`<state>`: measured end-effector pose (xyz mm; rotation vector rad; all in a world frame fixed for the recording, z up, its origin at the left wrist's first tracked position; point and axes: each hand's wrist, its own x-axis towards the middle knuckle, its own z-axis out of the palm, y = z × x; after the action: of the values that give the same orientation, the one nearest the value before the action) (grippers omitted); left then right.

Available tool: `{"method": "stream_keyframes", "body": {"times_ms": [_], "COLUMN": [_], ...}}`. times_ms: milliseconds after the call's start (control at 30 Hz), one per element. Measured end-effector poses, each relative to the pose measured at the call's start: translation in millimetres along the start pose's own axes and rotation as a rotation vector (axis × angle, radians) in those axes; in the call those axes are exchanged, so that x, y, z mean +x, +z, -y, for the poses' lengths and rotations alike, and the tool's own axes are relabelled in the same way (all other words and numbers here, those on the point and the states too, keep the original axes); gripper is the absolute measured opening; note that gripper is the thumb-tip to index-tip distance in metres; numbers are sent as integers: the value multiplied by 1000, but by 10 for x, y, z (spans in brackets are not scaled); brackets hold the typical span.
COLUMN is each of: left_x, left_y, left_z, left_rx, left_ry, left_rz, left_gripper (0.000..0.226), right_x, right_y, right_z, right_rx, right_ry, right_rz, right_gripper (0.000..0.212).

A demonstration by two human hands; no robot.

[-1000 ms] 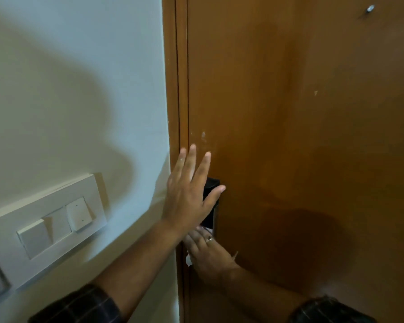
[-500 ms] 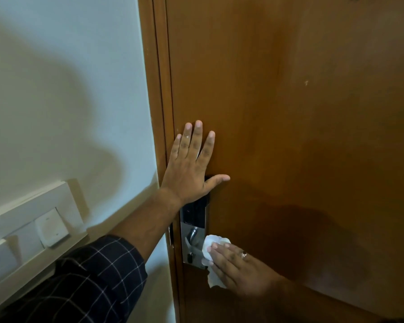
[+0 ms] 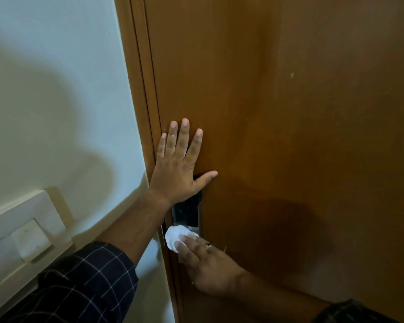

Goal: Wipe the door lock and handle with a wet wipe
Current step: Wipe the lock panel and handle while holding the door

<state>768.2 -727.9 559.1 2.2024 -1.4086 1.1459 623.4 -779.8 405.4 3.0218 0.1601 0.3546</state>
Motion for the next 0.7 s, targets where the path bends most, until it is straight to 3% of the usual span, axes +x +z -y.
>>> {"method": "stream_keyframes", "body": {"times_ms": [133,233,367,400,533,633,700], "left_x": [-10,17,46,40,33,26,32], "left_y": [29,8,-13,-16,-22,-29,-20], "left_z": [-12,-19,6,8,-11,-14,-21], "left_rx": [-7,-12,-1,2,12,20,19], "left_ry": [-14,4,-5,-8,-10,-20,-20], "left_rz": [-11,-26,-41,-41,-40,-40,-43], "left_gripper": [95,95,92,92,91,91,91], "right_x": [-599,-786,-792,-764,-522,-406,-439], "right_y": [35,82,-14,-16,-35,-6,-32], "right_z": [-408,-520,-513,-480,-66,210,278], "right_rx": [79,38,92,141,530,675,683], "right_ry": [-174,-143,172,272,751,884,870], "right_rz": [-157,-203,-354,-386,-498,-581,-650], "right_gripper": [40,29,26,33,35,35,37]}}
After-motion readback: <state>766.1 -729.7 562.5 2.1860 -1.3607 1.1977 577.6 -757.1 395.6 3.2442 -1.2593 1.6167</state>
